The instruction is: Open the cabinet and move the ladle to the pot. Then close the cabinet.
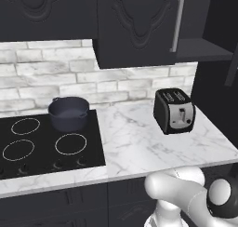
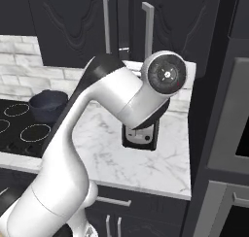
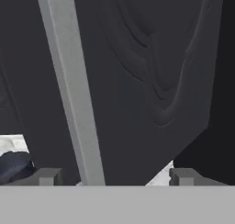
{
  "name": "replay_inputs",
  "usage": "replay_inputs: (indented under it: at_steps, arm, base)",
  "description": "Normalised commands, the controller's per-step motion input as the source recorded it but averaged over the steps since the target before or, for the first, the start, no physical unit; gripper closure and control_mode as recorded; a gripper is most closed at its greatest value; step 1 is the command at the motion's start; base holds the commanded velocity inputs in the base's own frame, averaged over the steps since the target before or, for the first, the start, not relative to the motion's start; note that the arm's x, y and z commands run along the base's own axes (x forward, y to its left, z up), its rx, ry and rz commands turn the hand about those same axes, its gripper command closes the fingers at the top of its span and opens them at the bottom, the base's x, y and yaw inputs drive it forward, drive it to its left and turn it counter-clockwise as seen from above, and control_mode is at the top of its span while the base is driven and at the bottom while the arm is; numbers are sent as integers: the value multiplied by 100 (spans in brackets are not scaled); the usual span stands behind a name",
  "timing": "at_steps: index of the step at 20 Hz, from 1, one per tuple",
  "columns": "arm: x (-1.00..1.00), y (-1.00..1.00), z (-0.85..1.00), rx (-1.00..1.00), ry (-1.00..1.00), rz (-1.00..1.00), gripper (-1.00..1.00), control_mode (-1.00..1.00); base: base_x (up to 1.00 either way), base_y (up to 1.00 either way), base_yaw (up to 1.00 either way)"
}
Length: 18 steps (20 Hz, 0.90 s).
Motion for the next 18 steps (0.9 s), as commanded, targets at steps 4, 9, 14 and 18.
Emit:
replay_inputs:
  at_steps: [4,9,14,18]
  arm:
    - [-49,0,0,0,-18,-3,-100,-100]
    - [-53,26,0,-1,-13,-4,-100,-100]
    - [-36,64,0,-3,-3,-13,-100,-100]
    - [0,81,0,-8,2,-23,-100,-100]
  base:
    - [0,0,0]
    - [0,0,0]
    - [0,0,0]
    - [0,0,0]
